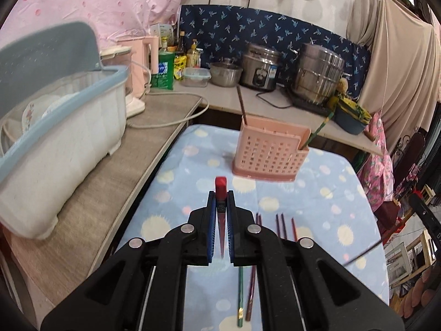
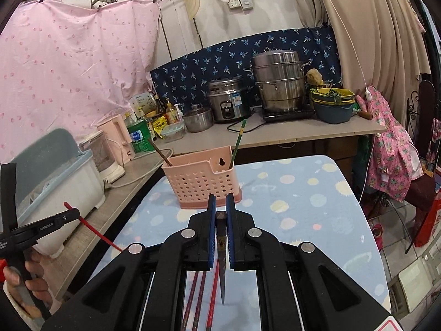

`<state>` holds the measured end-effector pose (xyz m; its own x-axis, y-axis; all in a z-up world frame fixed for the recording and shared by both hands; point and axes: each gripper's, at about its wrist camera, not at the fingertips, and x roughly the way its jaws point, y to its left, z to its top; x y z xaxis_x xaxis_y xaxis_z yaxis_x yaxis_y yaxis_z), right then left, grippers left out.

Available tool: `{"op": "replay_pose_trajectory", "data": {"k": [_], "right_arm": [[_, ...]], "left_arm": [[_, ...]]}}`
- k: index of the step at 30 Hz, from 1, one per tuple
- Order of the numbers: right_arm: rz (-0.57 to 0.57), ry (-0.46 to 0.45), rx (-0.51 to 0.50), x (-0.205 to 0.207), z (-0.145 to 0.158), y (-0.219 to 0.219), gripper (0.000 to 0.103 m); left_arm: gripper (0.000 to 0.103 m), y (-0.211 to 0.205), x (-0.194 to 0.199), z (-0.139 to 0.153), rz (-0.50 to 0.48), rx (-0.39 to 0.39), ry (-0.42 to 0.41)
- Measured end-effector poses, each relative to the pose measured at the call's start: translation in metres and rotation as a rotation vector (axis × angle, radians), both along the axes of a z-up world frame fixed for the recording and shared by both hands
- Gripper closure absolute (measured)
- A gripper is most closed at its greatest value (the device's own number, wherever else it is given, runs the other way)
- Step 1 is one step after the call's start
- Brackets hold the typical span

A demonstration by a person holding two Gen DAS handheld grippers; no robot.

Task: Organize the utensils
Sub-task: 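Lift both held chopsticks and carry them above the pink basket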

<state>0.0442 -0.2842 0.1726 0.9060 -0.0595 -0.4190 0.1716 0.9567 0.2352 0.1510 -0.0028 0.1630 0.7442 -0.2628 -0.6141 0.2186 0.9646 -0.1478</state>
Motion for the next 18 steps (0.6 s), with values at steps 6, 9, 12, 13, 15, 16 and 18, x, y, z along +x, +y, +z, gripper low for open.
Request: {"op": "replay_pose_trajectory", "data": {"k": [6,9,12,13,15,16,18], "right_arm": [[0.011,-0.061,0.011,0.031,0.033,-0.011,0.096],[0.012,-0.108,0.024,0.053,0.054,-0.017,0.096],[0.019,-0.167,0.051,0.08,0.078,-0.026,0.096],[0.02,-0.189,0.059,0.092,0.087,-0.028,0.096],[0.02,-0.214,0.073,0.113,0.101,-0.032,0.096],[0.021,-0.225,0.081,0.123,0.106,-0.034,0.096],[0.014,-0.244,0.085,0.144,0.116,-0.035,0.096]], "left_arm": [[0.096,-0.017,0.034,0.039,-0.015,-0.041,-0.038],[0.096,-0.026,0.048,0.06,-0.012,-0.057,-0.081],[0.096,-0.037,0.067,0.09,-0.008,-0.09,-0.145],[0.096,-0.041,0.074,0.098,-0.008,-0.102,-0.16],[0.096,-0.048,0.087,0.113,-0.005,-0.124,-0.192],[0.096,-0.052,0.095,0.121,0.001,-0.134,-0.211],[0.096,-0.059,0.11,0.133,0.005,-0.151,-0.243]]}}
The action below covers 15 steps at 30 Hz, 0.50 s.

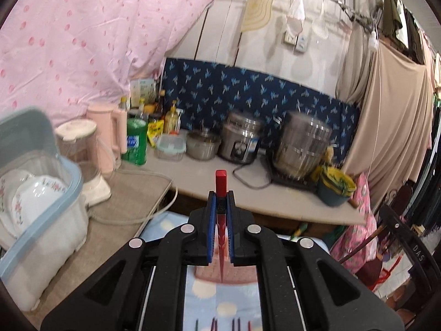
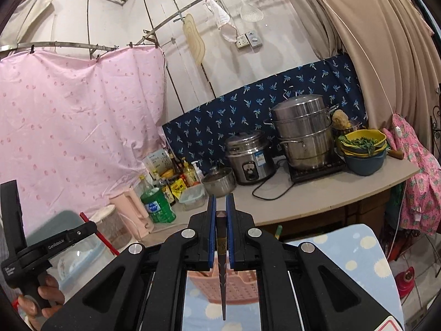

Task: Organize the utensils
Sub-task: 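Lift both held chopsticks and carry them above the pink basket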

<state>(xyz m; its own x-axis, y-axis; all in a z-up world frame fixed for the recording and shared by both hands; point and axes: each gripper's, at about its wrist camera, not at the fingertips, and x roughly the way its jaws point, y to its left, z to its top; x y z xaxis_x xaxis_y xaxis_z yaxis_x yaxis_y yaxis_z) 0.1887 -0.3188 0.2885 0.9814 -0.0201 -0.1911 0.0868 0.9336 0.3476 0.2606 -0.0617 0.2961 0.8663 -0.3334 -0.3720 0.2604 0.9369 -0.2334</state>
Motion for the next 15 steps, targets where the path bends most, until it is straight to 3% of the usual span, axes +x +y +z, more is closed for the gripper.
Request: {"op": "replay_pose_trajectory", "data": {"k": [5,15], "right_arm": [[-0.017,-0.018,0.001,0.047,0.004,-0.003,0.096],[0.001,0.058,-0.021,0.113,-0.041,0.003,0.096]], "left_arm": [[0.096,-0.015,0.039,0.005,0.017,-0.011,-0.019],[0.096,-0.028,0.094,-0.043,0.028,0.012,0.055]]}}
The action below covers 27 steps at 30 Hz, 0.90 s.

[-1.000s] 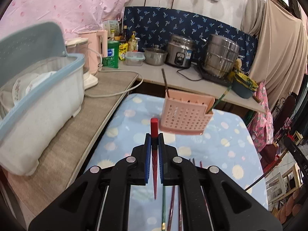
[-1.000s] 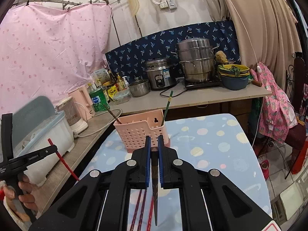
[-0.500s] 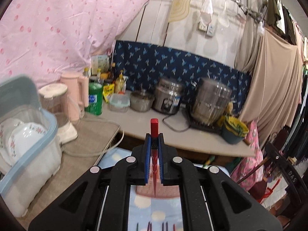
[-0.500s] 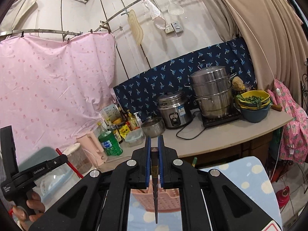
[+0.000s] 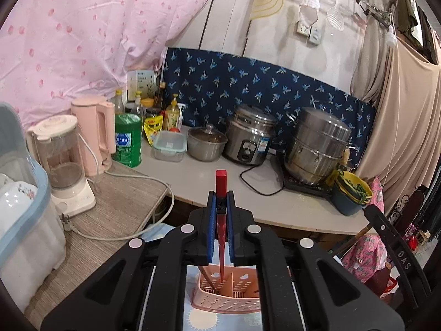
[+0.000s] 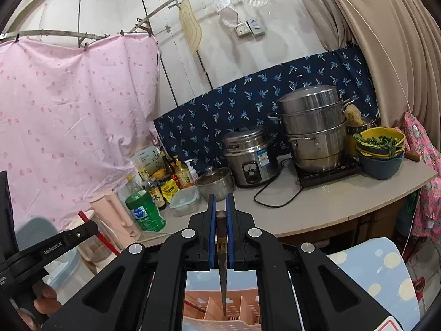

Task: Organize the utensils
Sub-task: 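Lift both held chopsticks and carry them above the pink basket, then lower both chopsticks into the pink basket and open both tools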

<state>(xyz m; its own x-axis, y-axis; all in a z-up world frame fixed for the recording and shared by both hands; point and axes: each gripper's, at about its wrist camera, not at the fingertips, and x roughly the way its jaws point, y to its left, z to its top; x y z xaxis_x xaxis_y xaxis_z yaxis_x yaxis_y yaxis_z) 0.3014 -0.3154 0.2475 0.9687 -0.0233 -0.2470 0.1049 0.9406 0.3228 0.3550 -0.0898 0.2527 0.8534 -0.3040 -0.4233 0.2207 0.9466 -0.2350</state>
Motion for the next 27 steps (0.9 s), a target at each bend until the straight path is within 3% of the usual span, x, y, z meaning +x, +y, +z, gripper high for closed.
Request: {"op": "replay_pose_trajectory", "data": {"k": [7,12,20,23,27], "right_arm": [[0.013,0.089,-0.006,0.016,-0.045,0.002,0.096],[0.019,0.132,-0.02,0.015,-0.062,0.002,0.096],[-0.003,0.111,-0.043,-0.011,-0.051,-0.001,0.08],[-0.003,0.101,-0.036,-0.024,-0.045,-0.002,0.078],[0.005,0.095,-0.028,-0.046,-0.041,-0.001,0.076]], "left_arm": [[0.096,0.002,0.013,-0.035,-0.005,0.014,0.058],[0.095,0.002,0.012,-0.048,-0.009,0.021,0.077],[0.059,0.009,-0.005,-0.051,0.016,0.042,0.064],[0.05,0.013,-0.016,-0.048,0.023,0.054,0.054],[0.049,0.017,-0.035,-0.046,0.022,0.078,0.046]]}}
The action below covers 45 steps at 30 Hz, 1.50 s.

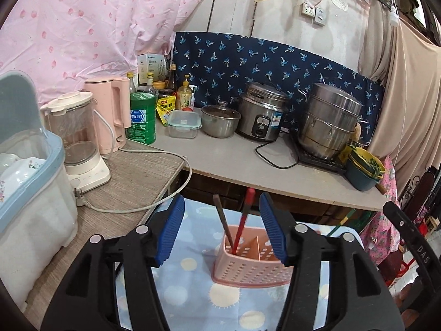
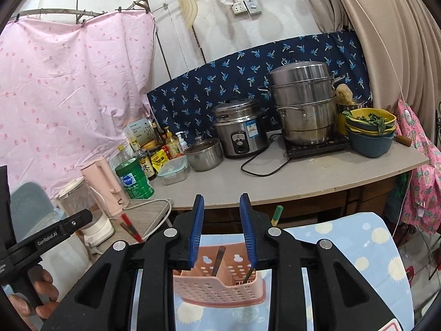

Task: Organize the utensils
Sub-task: 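Lower both chopsticks into the pink basket and open both tools, then move both open tools back down to the remaining chopsticks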

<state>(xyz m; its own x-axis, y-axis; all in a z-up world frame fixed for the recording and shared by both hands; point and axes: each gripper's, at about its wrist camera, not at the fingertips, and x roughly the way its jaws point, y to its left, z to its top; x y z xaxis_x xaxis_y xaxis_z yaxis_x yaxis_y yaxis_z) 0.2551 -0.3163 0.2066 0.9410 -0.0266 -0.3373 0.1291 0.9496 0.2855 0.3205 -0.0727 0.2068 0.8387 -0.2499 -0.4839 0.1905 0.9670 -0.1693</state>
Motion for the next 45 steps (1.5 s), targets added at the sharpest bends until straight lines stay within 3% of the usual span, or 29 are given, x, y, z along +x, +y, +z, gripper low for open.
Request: {"op": "replay_pose_trajectory", "data": {"k": [11,26,37,45], "right_arm": [[0.041,0.036,-0.074,-0.079,-0.013,0.036,0.075],[0.063,0.138,-0.124,-0.178,-0.08,0.08,0.075],[0.068,0.235,-0.17,-0.218,-0.13,0.104,0.075],[0.073,0.333,-0.13,-0.24,-0.175,0.109,0.075]], "left_arm": [[0.047,0.014,-0.068,-0.014,-0.013,0.095,0.003],[0.047,0.023,-0.164,-0.08,-0.037,0.22,0.09],[0.047,0.03,-0.207,-0.135,-0.051,0.216,0.201],[0.047,0.043,-0.228,-0.171,-0.031,0.236,0.256]]}}
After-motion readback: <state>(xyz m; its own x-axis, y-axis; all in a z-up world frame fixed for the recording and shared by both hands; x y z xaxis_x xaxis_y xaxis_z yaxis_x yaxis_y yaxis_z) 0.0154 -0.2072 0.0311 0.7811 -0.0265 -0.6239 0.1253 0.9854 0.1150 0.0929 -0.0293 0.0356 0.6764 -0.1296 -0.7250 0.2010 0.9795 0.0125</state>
